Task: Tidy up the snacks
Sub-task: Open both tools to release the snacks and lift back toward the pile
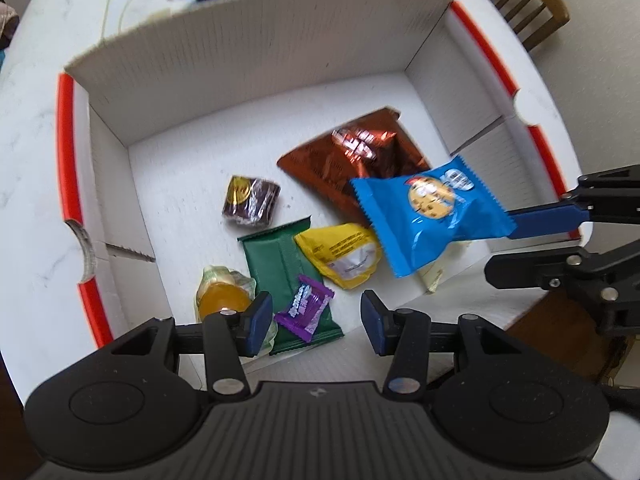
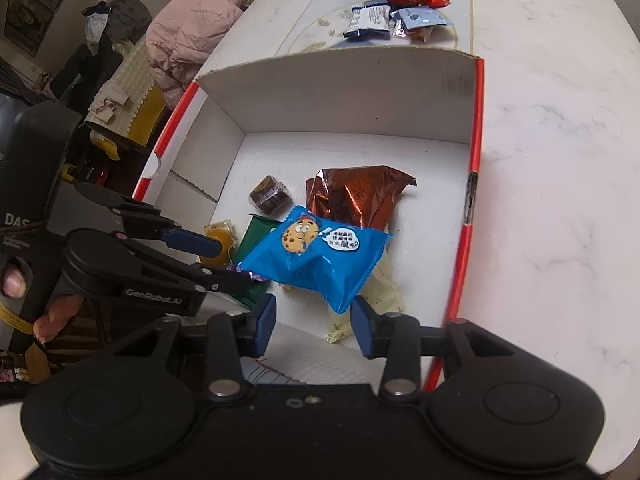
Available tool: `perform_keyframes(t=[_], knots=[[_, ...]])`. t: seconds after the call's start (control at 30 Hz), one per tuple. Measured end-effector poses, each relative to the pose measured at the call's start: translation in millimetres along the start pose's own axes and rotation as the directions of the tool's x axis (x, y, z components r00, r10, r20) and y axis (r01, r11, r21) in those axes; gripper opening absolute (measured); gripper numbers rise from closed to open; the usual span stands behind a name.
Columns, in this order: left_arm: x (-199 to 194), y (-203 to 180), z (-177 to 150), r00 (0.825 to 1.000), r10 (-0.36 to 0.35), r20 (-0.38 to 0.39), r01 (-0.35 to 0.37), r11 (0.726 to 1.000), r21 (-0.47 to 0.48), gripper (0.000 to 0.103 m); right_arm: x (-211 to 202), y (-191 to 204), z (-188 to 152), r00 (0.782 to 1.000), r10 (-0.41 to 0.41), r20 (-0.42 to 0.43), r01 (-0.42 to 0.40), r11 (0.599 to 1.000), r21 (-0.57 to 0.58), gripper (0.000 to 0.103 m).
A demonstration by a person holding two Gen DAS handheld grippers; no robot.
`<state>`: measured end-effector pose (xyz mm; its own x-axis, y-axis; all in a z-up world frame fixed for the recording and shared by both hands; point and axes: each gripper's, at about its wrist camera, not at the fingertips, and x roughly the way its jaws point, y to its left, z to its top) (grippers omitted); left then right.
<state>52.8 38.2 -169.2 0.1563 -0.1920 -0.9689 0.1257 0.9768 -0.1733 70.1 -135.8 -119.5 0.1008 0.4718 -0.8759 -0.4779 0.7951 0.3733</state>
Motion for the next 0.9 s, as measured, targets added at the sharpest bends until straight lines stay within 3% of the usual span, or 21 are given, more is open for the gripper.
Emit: perform_keyframes(t=[0.2,0.23,0.3,0.43,0.6,0.8,0.9], knots=[[-26,-13,2,0.995,0.007,0.099,-0.009,1.0,0.017,0.053,-15,6,1,0.999,0.009,0.041,-0.009,1.0,-0.013,0.047],[-30,-15,3,0.994,0.009,0.113,-0.011,1.0,0.018,0.053,-19,8,2,0.998,0.008,0.054,-0.007,1.0,-0.017,0.051],[-39,-17,5,0.99,0.011,0.142,-0.013,1.0,0.017,0.053,-28,10,4,0.996,0.007,0.093,-0.004,1.0,-0.025,0.073],[-56,-20,12,0.98,0.02,0.197,-0.024,1.0,0.015,0.054,-43,11,15,0.99,0.01,0.14,-0.004,0.999,-0.041,0.078],[-75,-20,25,0.961,0.049,0.273,-0.049,0.999,-0.003,0.063,-58,12,34,0.982,-0.004,0.189,0.018,0.997,-0.072,0.083],[-95,-13,49,0.936,0.072,0.344,-0.052,0.996,-0.068,0.068,-72,10,63,0.97,-0.018,0.242,0.045,0.994,-0.104,0.085],[-100,-7,64,0.928,0.105,0.359,-0.067,0.991,-0.117,0.069,-77,5,80,0.96,-0.023,0.28,0.053,0.993,-0.102,0.096]])
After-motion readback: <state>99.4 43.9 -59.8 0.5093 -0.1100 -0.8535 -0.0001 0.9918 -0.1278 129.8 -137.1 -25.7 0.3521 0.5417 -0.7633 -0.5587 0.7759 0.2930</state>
